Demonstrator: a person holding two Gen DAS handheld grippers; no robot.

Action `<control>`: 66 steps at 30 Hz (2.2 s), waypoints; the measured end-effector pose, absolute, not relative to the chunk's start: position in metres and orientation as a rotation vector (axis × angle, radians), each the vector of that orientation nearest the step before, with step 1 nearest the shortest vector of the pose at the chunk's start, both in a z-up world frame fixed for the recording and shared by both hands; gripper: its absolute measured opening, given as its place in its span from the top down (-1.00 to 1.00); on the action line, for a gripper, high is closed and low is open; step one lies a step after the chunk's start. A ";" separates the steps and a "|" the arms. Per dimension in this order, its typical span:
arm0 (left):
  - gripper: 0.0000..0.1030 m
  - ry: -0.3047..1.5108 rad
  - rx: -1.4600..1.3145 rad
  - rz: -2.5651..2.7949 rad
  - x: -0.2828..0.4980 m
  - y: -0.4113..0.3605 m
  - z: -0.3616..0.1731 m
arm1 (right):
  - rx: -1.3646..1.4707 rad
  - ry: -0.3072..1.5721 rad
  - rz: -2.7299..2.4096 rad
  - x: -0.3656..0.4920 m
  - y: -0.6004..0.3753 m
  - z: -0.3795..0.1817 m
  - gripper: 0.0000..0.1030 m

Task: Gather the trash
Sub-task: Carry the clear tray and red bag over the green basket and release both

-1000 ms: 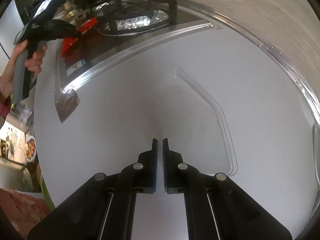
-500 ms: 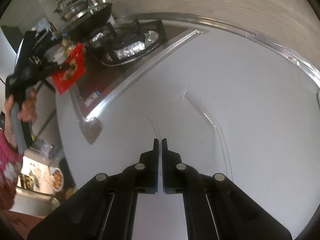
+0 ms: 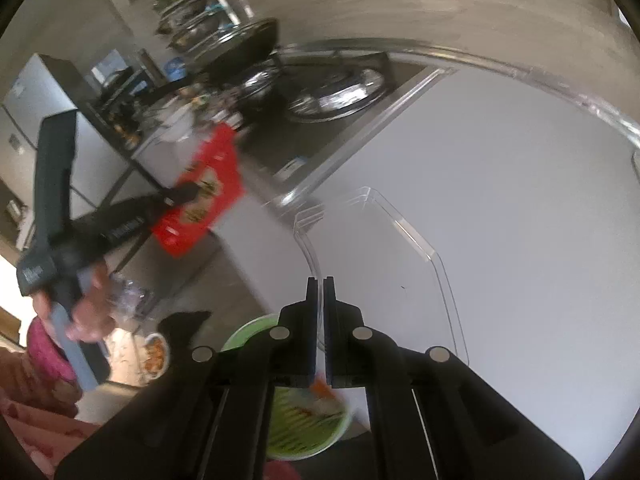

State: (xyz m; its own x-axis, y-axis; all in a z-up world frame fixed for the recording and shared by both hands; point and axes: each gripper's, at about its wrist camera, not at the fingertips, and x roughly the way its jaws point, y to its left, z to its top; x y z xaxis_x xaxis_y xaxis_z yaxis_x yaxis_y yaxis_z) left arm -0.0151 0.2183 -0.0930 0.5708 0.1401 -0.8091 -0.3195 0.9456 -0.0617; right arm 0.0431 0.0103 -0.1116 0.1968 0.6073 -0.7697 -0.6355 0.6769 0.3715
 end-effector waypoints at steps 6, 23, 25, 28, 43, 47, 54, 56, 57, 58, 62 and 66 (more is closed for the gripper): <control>0.96 0.979 -0.177 0.223 -0.078 0.194 -0.110 | 0.029 1.118 0.918 -0.022 0.011 -0.117 0.93; 0.95 1.223 -0.140 0.203 -0.144 0.177 -0.228 | 0.128 1.245 0.917 -0.092 0.003 -0.173 0.93; 0.86 1.260 -0.163 0.202 -0.142 0.181 -0.236 | 0.126 1.256 0.916 -0.092 0.004 -0.178 0.93; 0.44 1.300 -0.188 0.211 -0.140 0.183 -0.244 | 0.128 1.270 0.922 -0.093 0.006 -0.182 0.93; -0.01 1.242 -0.218 0.231 -0.154 0.188 -0.223 | 0.092 1.307 0.949 -0.095 0.026 -0.199 0.93; -0.05 1.225 -0.214 0.263 -0.154 0.190 -0.219 | 0.080 1.330 0.959 -0.093 0.033 -0.211 0.93; -0.19 1.185 -0.218 0.295 -0.162 0.200 -0.206 | -0.033 1.375 0.985 -0.099 0.061 -0.237 0.68; -0.20 1.180 -0.217 0.303 -0.163 0.200 -0.204 | -0.092 1.378 0.958 -0.103 0.070 -0.245 -0.06; -0.20 1.178 -0.215 0.307 -0.163 0.202 -0.203 | -0.120 1.363 0.928 -0.105 0.072 -0.245 -0.32; -0.20 1.175 -0.213 0.312 -0.164 0.202 -0.202 | -0.131 1.352 0.916 -0.106 0.073 -0.244 -0.37; -0.25 1.166 -0.211 0.317 -0.165 0.205 -0.198 | -0.125 1.352 0.909 -0.108 0.069 -0.238 -0.56; -0.30 1.154 -0.205 0.317 -0.166 0.204 -0.193 | -0.114 1.330 0.865 -0.105 0.059 -0.225 -0.64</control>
